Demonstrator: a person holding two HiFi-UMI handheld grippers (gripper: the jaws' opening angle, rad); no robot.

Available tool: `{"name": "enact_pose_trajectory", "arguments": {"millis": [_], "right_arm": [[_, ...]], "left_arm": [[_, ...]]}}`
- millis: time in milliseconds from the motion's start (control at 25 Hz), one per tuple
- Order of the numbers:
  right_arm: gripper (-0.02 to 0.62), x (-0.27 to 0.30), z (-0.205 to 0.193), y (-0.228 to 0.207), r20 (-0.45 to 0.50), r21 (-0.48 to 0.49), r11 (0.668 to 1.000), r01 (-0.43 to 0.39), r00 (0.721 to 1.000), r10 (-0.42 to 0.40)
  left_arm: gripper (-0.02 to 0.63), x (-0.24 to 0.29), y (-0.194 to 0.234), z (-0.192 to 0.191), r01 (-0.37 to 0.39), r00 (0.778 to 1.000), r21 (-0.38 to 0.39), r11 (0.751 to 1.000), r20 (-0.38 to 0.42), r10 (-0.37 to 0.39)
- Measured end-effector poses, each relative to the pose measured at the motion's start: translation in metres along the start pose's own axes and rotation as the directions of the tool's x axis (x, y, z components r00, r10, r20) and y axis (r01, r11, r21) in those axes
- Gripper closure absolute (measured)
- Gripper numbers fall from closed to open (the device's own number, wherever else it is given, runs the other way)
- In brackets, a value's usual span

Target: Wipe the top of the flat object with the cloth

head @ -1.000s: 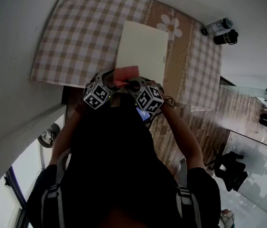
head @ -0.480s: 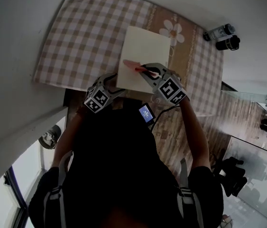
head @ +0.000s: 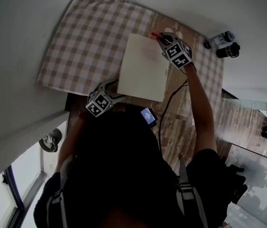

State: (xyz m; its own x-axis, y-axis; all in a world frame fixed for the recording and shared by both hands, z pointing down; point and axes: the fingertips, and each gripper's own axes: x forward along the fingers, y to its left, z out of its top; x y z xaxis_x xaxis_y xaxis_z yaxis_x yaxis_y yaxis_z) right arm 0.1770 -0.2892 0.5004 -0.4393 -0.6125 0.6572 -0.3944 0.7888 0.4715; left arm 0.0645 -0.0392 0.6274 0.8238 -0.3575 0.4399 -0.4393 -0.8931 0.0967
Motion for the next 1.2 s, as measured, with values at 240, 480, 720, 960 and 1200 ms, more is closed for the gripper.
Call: {"name": "enact_pose_trajectory", "arguments": {"millis": [240,480,720,960,1200], "right_arm": [[0.578,0.043,-0.026,0.013,-0.075,0.057,0.994,-0.09,0.993,0.094],[0.578,0.048,-0.05,0.069,-0.107,0.115,0.984,-0.134,0.983,0.146],[0.578,0.055,-0.057,0.06,-0.123,0.163,0.973,-0.161,0.976,0.182],[0.578,0.056,-0.058,0.062,-0.136,0.163,0.967,-0.195,0.966,0.218],[0.578,0.049,-0.058,0.074,-0.13,0.217,0.957,-0.194,0.965,0.226]], "left_arm": [[0.247,0.0,0.002,-0.002,0.001,1.0,-0.009,1.0,-0.006,-0.001],[0.245,-0.019,-0.022,-0.015,0.009,1.0,-0.013,1.0,-0.019,-0.009],[0.241,-0.009,-0.011,-0.01,0.024,0.999,-0.033,0.999,-0.034,-0.025],[0.239,-0.001,0.001,-0.006,0.015,0.999,-0.027,1.0,-0.04,-0.016],[0.239,0.0,0.002,-0.004,0.02,0.999,-0.033,0.999,-0.038,-0.021]]}}
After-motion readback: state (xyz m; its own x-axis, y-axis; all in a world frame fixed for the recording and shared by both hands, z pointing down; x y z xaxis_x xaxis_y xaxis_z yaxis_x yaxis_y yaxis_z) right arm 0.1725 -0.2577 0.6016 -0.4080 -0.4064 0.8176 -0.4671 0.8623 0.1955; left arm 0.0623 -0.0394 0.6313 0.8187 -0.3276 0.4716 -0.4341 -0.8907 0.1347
